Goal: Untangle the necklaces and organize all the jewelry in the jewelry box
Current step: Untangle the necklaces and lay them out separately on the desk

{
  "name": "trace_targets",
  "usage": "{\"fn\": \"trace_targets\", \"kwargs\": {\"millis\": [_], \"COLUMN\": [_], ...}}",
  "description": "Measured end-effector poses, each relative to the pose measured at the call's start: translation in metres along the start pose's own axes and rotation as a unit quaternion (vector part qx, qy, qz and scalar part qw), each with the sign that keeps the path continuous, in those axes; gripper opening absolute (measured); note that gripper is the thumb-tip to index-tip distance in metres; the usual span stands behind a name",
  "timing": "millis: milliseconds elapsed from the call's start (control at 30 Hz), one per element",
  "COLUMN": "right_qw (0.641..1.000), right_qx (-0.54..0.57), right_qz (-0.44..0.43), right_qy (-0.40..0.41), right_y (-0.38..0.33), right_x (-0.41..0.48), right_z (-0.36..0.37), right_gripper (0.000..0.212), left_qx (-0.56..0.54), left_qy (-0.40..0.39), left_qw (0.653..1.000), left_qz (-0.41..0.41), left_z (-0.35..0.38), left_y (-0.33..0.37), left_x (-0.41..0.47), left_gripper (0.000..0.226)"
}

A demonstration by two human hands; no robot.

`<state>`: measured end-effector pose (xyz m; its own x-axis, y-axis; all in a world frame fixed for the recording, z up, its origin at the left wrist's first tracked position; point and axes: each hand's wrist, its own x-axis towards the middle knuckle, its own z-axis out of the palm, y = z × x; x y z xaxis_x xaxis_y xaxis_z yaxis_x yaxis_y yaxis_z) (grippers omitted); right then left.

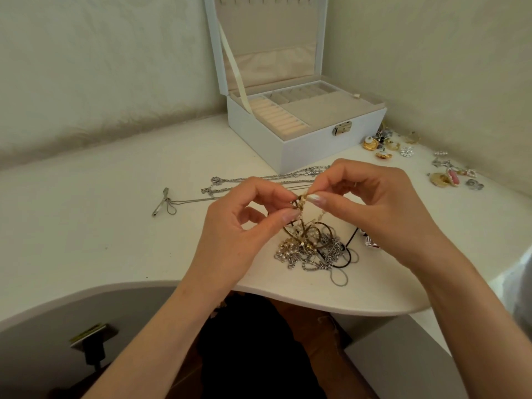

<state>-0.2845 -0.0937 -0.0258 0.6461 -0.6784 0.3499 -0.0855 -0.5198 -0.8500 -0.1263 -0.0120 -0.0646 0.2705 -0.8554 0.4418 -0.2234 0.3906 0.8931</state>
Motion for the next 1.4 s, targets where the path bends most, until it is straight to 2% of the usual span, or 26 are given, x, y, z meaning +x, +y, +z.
{"fn": "trace_targets", "kwargs": {"millis": [167, 400, 700, 867, 1000, 1300, 1400], "right_qw": [1.000, 0.996, 0.990, 0.981, 0.979, 0.992, 0.993], "right_qx": [0.025, 0.074, 0.112, 0.152, 0.159, 0.125, 0.119], "right_qz": [0.013, 0.037, 0.080, 0.109, 0.101, 0.031, 0.014], "right_qy": [0.006, -0.017, -0.043, -0.059, -0.079, -0.011, -0.004], "right_y": [0.000, 0.004, 0.002, 0.000, 0.002, -0.001, 0.000], "right_x": [0.000, 0.000, 0.000, 0.001, 0.003, 0.004, 0.004], "right_z": [-0.001, 0.004, 0.009, 0.008, 0.008, 0.013, 0.015], "right_gripper": [0.006, 0.005, 0.004, 0.014, 0.014, 0.003, 0.007], "left_qx": [0.011, 0.043, 0.001, -0.037, -0.062, -0.095, -0.100], "left_qy": [-0.013, -0.026, -0.025, -0.011, -0.015, -0.041, -0.043], "left_qw": [1.000, 0.999, 1.000, 0.999, 0.998, 0.994, 0.994], "left_qz": [-0.008, 0.006, -0.003, -0.009, -0.013, -0.021, -0.024], "left_z": [0.000, -0.002, -0.001, -0.001, -0.002, -0.002, 0.000], "left_y": [-0.002, -0.003, -0.002, -0.004, -0.004, -0.001, 0.000], "left_x": [0.002, 0.001, -0.001, 0.000, 0.000, -0.001, 0.000], "left_gripper": [0.004, 0.011, 0.007, 0.001, 0.002, 0.008, 0.004]}}
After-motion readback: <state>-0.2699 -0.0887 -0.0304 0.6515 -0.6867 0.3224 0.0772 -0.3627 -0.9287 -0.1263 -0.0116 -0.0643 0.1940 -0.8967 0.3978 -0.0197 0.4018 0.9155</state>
